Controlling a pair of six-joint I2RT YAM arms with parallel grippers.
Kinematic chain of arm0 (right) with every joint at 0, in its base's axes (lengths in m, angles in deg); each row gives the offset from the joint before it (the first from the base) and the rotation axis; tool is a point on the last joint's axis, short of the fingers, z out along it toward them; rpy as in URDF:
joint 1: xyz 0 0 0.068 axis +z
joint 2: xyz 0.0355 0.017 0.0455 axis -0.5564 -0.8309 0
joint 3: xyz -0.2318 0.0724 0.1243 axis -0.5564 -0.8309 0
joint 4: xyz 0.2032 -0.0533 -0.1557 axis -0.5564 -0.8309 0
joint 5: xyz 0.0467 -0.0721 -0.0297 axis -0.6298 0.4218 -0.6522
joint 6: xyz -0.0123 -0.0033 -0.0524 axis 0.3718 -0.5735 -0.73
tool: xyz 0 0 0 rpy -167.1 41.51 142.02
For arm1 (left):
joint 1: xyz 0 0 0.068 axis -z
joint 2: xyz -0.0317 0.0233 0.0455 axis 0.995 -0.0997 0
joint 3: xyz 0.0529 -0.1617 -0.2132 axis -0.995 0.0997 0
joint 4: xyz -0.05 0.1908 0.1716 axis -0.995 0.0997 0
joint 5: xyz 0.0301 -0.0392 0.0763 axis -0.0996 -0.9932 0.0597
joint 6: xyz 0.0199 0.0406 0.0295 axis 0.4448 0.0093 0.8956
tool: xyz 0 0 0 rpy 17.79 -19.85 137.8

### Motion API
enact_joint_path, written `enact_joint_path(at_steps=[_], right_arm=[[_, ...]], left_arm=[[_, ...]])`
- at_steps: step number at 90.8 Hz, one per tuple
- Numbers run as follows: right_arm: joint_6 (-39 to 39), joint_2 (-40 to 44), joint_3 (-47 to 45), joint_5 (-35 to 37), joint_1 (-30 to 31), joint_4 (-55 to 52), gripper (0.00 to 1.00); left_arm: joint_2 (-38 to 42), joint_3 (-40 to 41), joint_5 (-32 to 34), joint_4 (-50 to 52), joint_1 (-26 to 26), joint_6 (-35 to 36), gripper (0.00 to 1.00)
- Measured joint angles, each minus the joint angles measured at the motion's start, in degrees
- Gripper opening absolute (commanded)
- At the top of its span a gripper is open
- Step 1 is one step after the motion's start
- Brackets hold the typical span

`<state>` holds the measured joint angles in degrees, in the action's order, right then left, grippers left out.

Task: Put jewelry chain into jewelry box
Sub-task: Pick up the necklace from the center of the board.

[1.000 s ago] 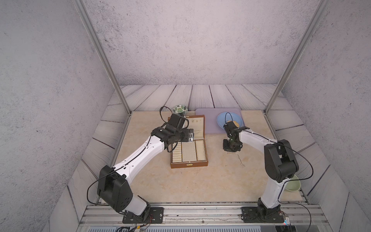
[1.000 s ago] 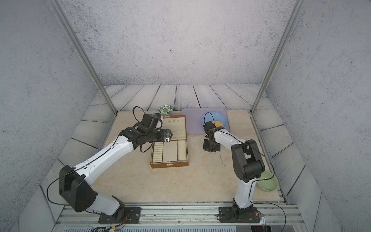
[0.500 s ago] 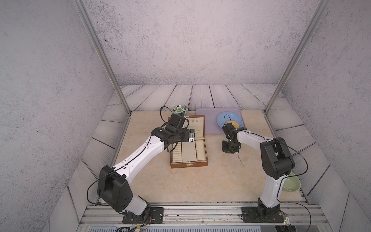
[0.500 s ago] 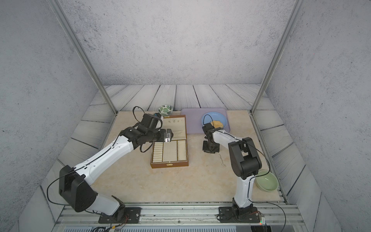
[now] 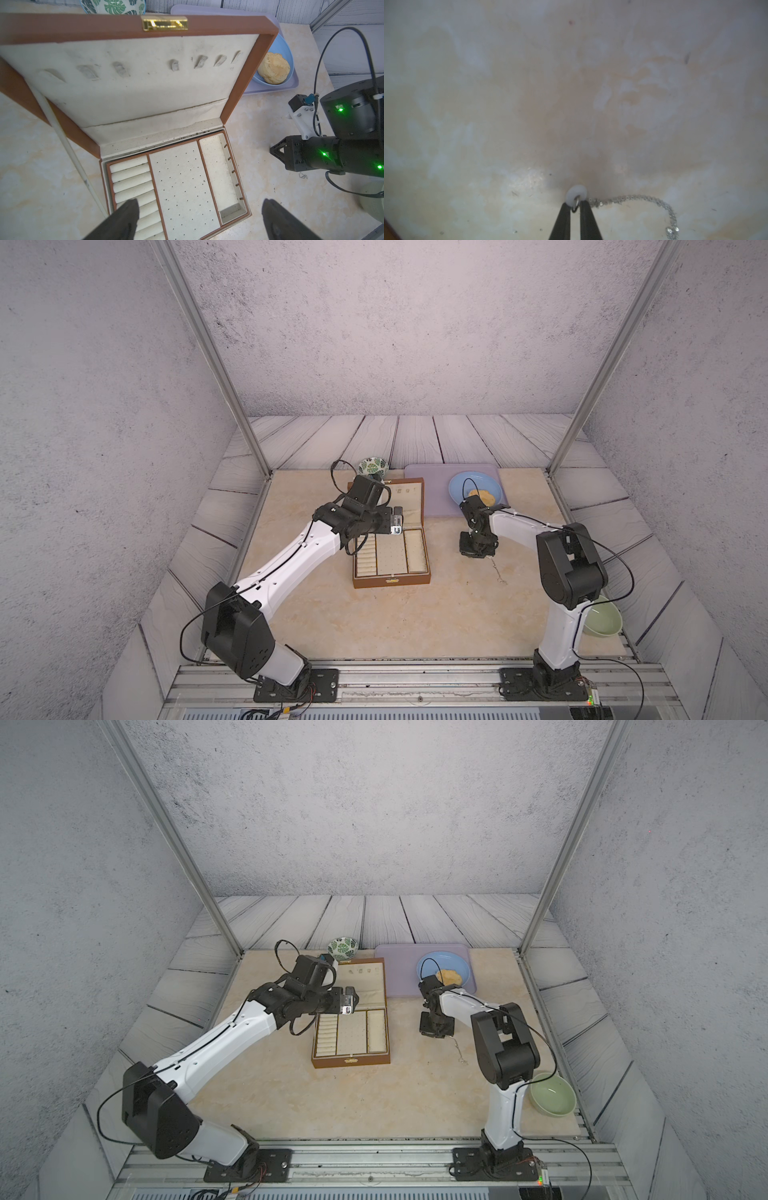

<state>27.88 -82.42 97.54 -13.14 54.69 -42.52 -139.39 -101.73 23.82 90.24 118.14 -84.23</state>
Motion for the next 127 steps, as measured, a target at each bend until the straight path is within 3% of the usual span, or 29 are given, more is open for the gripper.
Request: enact_joint_path(at_steps=[6, 38, 78, 88, 127], right_arm=[[0.0, -0.1, 0.0, 0.2, 0.0, 0.2, 0.0], [-0.1, 0.6, 0.0, 1.1, 0.0, 0.1, 0.0], [-0.7, 10.1, 0.7, 2.5, 0.0, -2.4, 0.0], [-0.9, 11.2, 1.3, 2.5, 0.0, -3.9, 0.0], [-5.9, 22.3, 17.2, 1.4, 0.0, -9.6, 0.0]], left_arm=[[0.0, 0.0, 0.0, 0.0, 0.0, 0.0, 0.98], [0.0, 0.0, 0.0, 0.0, 0.0, 0.0, 0.98], [0.0, 0.0, -0.5, -0.1, 0.0, 0.0, 1.0], [0.0, 0.0, -1.8, -0.7, 0.0, 0.4, 0.96], [-0.6, -0.4, -12.4, -11.0, 2.9, 6.2, 0.87]])
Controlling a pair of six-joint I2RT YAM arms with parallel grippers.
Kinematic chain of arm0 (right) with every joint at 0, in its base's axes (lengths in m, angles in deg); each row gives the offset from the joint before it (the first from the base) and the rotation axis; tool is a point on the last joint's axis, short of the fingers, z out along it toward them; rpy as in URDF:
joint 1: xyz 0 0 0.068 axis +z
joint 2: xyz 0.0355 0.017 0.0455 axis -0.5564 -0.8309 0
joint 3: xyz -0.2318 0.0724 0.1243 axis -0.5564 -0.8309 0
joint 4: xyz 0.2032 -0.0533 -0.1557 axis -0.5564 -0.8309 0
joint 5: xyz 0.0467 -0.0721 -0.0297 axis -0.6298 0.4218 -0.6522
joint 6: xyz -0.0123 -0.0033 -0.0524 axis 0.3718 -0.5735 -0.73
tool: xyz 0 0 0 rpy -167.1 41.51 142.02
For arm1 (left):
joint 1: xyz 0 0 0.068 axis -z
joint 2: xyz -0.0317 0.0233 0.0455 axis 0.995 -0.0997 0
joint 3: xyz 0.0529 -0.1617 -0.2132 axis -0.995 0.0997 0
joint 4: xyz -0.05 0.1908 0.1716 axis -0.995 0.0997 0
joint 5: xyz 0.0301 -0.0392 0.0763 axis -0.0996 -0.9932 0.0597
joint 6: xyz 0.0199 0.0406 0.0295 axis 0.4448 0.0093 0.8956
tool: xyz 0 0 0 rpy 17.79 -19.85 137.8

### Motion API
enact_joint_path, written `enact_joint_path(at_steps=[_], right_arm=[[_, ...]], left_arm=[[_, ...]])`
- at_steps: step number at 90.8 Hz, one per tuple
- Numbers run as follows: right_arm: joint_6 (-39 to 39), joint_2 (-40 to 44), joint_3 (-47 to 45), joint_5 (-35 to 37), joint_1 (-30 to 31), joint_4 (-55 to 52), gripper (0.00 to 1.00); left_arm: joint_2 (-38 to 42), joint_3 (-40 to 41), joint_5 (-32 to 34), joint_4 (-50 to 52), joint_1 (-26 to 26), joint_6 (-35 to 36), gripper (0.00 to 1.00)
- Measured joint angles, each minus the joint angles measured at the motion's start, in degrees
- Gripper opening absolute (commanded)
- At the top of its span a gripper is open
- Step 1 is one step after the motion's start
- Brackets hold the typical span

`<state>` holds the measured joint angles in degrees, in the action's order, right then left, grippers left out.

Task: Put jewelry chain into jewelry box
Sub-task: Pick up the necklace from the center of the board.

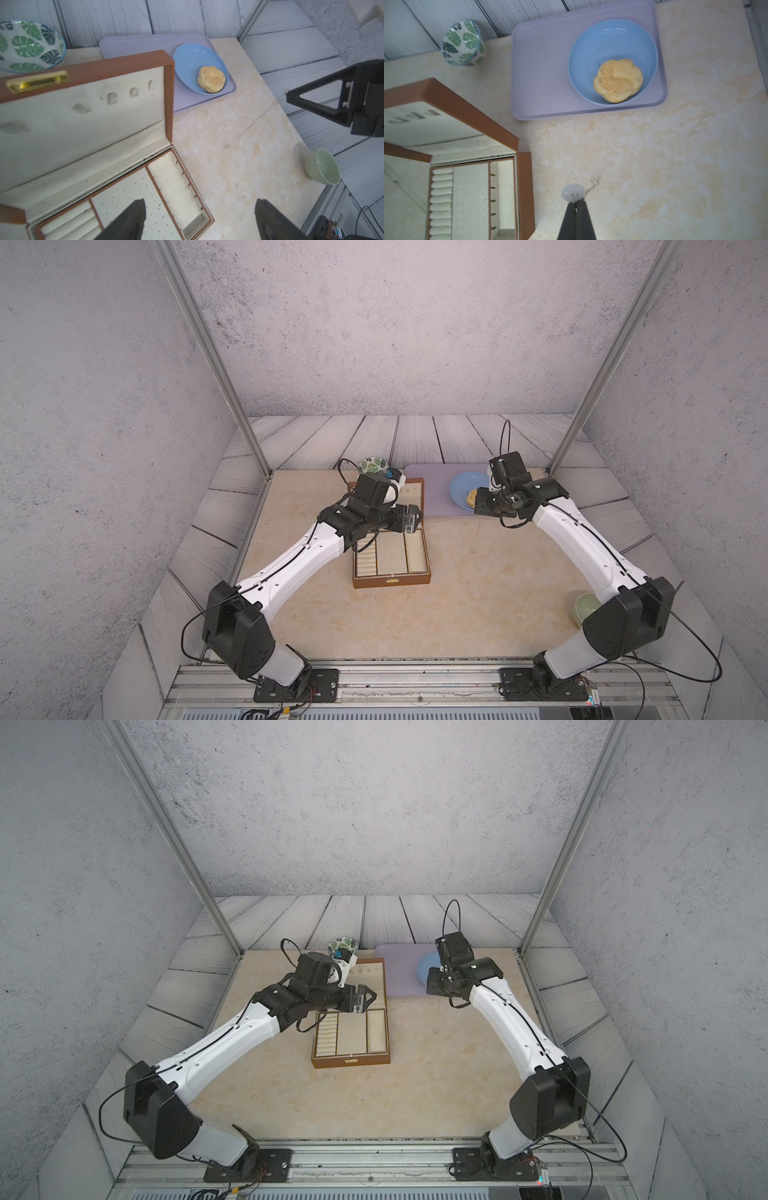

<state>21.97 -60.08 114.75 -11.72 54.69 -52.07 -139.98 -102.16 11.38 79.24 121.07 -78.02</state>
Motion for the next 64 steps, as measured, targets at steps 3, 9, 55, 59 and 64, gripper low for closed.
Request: enact_joint_path(at_steps=[3, 9, 55, 59, 64], right_arm=[[-0.4, 0.4, 1.1, -0.5, 0.0, -0.1, 0.0], [-1.4, 1.1, 3.2, -1.4, 0.0, -0.2, 0.0], [-4.2, 0.2, 23.2, -12.7, 0.1, -2.7, 0.0], [-4.1, 0.2, 23.2, -13.4, 0.1, -2.8, 0.0], [-4.0, 0.2, 23.2, -14.4, 0.3, -2.8, 0.0]], left_arm=[[-0.5, -0.5, -1.0, -0.7, 0.2, 0.3, 0.83], [-1.4, -1.4, -2.9, -1.9, 0.3, 1.3, 0.79], [-5.5, -5.8, -12.7, -14.5, 3.2, 7.3, 0.76], [-5.6, -5.8, -13.2, -16.0, 3.5, 7.8, 0.76], [-5.8, -5.7, -13.6, -18.0, 3.9, 8.4, 0.76]])
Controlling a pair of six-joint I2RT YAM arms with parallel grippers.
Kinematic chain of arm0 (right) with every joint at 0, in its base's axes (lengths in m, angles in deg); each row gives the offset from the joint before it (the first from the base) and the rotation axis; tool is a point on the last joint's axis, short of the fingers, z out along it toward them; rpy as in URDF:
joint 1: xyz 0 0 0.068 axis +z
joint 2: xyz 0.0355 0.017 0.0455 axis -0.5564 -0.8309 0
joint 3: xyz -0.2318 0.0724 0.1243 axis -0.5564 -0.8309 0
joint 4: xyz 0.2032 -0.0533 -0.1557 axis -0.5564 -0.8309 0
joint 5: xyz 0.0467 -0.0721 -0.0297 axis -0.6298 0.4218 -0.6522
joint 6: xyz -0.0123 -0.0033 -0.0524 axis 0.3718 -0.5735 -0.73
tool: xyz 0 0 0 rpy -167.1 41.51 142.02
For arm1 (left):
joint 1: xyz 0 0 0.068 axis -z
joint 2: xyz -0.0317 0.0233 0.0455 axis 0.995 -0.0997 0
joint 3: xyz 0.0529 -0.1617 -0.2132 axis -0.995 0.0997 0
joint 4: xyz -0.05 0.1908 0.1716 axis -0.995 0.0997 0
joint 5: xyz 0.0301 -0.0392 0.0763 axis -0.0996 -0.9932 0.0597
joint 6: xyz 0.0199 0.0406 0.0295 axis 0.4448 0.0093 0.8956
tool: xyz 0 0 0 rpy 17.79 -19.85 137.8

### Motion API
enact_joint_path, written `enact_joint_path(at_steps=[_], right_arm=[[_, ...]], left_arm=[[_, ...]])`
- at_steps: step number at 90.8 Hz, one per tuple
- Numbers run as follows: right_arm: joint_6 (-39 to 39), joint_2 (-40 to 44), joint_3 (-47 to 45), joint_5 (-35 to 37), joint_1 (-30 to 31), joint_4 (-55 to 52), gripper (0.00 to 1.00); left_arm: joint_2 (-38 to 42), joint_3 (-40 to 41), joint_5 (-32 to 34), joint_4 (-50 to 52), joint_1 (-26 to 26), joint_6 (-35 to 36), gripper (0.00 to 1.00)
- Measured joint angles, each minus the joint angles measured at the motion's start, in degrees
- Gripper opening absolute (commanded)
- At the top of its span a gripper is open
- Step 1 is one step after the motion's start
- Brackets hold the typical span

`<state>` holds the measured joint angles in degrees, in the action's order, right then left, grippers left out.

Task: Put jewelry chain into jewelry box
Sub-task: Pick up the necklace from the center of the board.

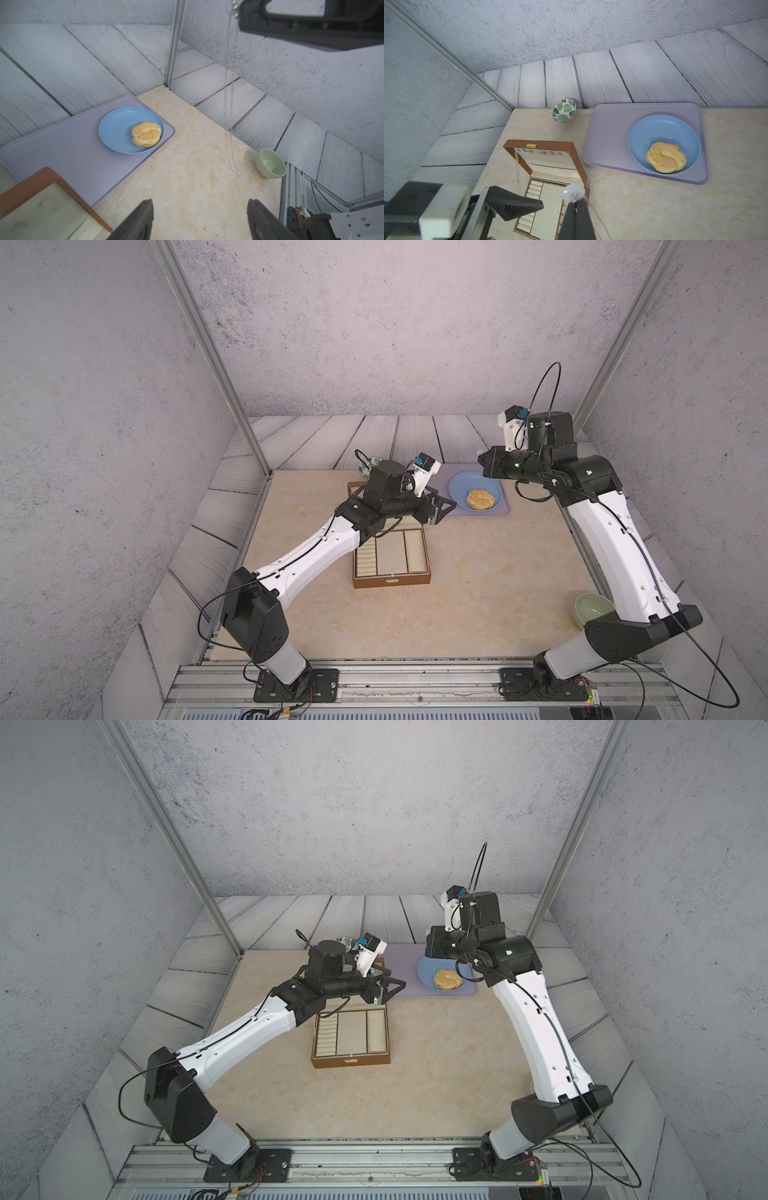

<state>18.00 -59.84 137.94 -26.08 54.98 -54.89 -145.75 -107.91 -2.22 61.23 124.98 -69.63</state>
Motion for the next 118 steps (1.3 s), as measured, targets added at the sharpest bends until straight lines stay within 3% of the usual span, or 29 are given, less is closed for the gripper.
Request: enact_joint_path(at_steps=[29, 57, 67, 118], right_arm=[[1.7, 0.7, 0.0, -4.7, 1.2, 0.5, 0.0], [3.0, 1.3, 0.0, -7.8, 2.3, 1.8, 0.0], [3.7, 1.6, 0.0, -8.2, 2.4, 2.0, 0.0], [5.3, 3.8, -1.6, -9.8, 2.8, 3.0, 0.0]], left_arm=[[-2.6, -0.1, 1.6, -9.6, 2.1, 3.5, 0.77], [-6.9, -2.9, 8.3, -10.1, 2.2, 7.0, 0.76], [-7.2, -3.7, 8.7, -10.6, 2.3, 7.4, 0.72], [-9.8, -5.1, 13.2, -11.5, 3.1, 8.6, 0.73]])
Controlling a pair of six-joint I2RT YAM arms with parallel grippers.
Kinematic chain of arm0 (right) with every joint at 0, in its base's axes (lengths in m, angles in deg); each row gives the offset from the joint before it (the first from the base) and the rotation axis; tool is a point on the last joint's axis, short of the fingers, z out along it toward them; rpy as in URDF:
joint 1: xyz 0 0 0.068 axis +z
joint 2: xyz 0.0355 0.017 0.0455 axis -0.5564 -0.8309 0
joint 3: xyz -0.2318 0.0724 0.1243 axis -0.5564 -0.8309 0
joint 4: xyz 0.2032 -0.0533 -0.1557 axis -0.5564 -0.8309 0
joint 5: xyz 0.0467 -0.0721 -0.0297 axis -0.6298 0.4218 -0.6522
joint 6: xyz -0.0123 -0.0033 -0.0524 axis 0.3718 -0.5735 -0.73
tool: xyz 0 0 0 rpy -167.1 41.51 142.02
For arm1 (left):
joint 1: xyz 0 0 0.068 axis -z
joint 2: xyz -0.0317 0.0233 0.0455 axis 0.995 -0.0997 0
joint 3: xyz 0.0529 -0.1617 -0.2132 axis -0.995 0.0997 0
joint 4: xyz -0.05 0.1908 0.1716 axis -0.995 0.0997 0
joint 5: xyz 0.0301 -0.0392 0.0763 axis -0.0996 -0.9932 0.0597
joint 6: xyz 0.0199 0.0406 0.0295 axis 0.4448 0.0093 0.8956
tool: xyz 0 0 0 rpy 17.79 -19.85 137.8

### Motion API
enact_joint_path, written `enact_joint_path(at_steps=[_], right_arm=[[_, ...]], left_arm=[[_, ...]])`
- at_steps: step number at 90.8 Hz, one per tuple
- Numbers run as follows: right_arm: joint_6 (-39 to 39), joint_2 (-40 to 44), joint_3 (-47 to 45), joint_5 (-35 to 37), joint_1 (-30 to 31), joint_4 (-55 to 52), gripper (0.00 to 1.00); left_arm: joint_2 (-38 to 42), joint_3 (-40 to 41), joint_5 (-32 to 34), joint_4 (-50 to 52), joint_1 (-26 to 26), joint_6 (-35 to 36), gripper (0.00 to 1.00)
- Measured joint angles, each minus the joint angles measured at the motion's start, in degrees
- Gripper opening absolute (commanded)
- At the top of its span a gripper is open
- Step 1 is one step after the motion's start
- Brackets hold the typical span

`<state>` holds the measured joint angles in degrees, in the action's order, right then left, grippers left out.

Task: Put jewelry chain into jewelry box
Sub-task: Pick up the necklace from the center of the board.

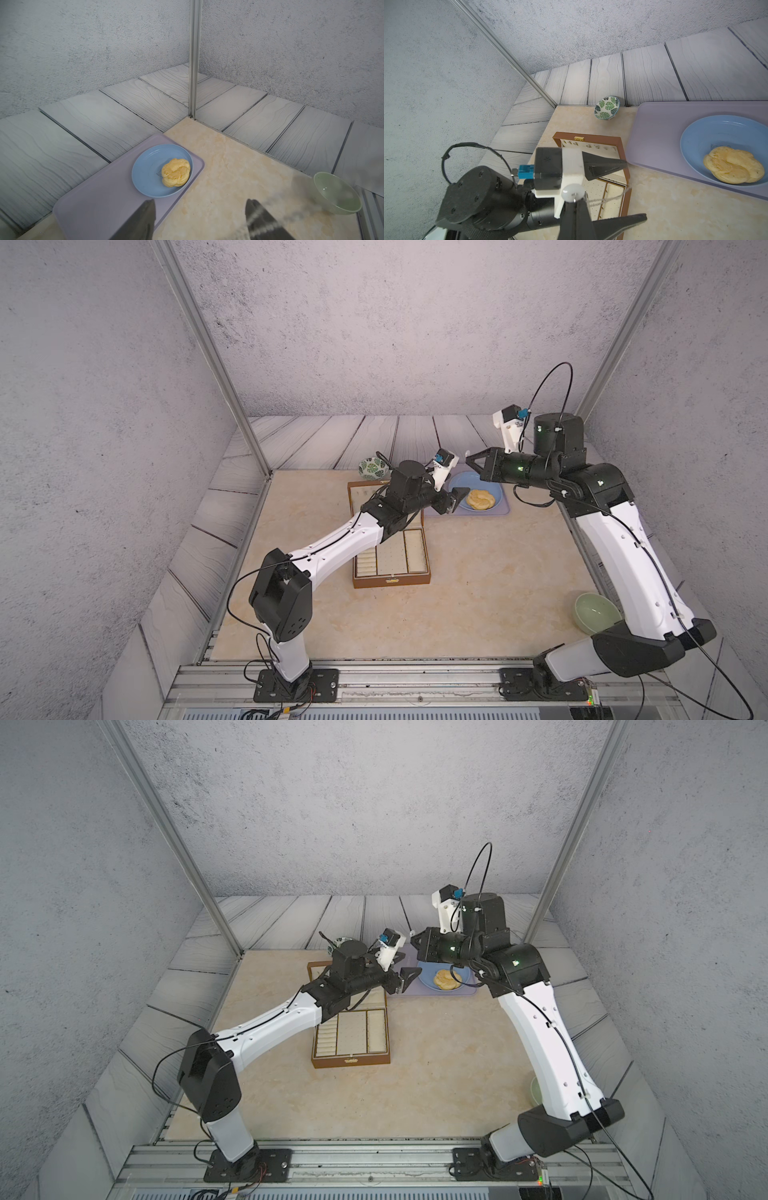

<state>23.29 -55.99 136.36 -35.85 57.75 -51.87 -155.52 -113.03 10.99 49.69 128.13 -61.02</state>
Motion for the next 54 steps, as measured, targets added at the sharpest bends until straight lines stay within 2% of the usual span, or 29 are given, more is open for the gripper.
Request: enact_joint_path(at_steps=[25, 54], right_arm=[[0.5, 0.2, -3.3, -0.3, 0.1, 0.8, 0.0], [0.5, 1.0, -3.7, -0.2, 0.2, 1.6, 0.0]], left_arm=[[0.0, -0.9, 4.4, 0.5, 0.0, 1.0, 0.7], [0.0, -0.5, 6.2, 0.9, 0.0, 2.5, 0.69]])
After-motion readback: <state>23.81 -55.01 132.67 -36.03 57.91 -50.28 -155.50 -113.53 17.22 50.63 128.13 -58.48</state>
